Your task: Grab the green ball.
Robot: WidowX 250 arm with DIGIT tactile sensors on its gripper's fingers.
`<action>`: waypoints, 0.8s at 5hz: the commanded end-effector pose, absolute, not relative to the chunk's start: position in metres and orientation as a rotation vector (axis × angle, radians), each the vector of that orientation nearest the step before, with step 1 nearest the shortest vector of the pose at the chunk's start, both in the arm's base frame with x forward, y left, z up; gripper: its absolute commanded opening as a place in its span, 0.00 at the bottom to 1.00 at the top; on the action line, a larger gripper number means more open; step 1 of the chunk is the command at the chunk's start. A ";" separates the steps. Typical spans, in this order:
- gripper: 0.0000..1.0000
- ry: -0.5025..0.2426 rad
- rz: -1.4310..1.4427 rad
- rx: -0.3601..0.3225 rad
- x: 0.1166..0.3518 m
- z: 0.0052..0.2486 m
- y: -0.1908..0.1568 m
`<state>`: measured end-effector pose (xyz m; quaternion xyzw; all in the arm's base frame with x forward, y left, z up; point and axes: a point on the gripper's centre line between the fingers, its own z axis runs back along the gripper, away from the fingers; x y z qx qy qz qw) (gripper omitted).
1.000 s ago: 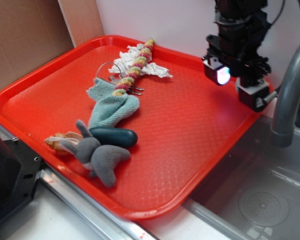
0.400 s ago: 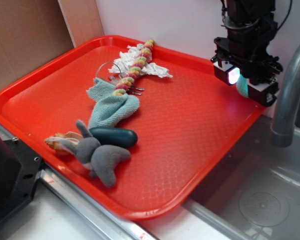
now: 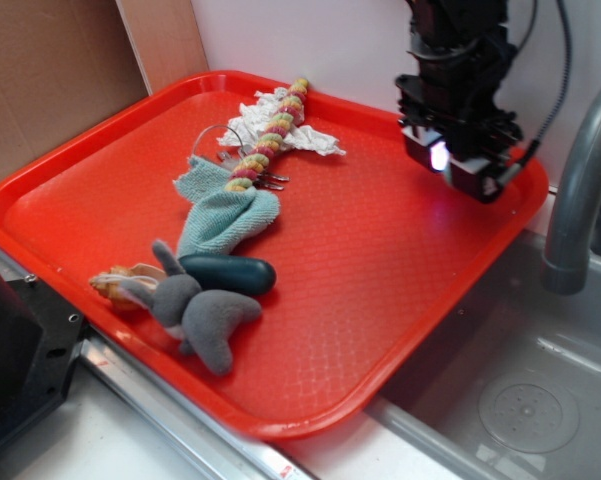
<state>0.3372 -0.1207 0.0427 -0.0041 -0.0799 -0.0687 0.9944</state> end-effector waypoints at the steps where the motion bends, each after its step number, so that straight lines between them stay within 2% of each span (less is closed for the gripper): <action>1: 0.00 -0.186 -0.034 0.075 0.258 0.151 -0.078; 2: 0.00 -0.050 0.154 0.043 0.213 0.187 -0.052; 3: 0.00 0.039 0.254 0.095 0.192 0.207 -0.044; 4: 0.00 0.062 0.504 0.214 0.179 0.212 -0.009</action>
